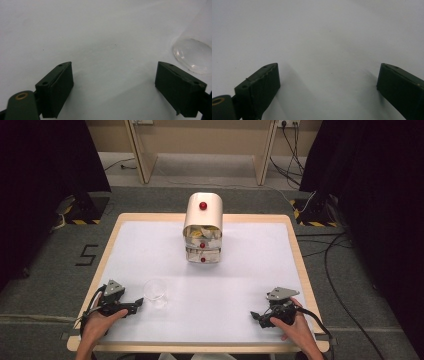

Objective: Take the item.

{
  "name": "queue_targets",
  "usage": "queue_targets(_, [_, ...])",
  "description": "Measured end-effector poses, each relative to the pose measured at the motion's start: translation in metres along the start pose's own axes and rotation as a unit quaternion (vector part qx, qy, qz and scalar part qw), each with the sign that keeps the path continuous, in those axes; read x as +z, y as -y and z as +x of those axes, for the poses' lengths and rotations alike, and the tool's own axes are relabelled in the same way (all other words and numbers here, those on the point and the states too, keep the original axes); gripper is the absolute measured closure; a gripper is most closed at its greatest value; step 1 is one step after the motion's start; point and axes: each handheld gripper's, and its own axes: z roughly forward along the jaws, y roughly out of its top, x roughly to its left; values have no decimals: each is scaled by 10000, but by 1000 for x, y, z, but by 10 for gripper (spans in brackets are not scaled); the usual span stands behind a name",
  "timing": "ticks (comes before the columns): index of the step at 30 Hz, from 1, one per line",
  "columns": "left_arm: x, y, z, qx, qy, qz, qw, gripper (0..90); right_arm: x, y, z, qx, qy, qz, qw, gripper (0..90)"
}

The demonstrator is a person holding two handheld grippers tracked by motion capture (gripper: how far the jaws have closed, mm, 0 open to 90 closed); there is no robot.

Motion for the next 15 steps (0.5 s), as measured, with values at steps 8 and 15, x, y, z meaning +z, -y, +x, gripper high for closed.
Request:
queue_targets(8, [-2,0,2,-78,79,-52,9999,151,0,0,0,5,0,2,10000,52])
queue_targets(15, [-7,-3,0,6,66,-121,9999,163,0,0,0,6,1,2,10000,52])
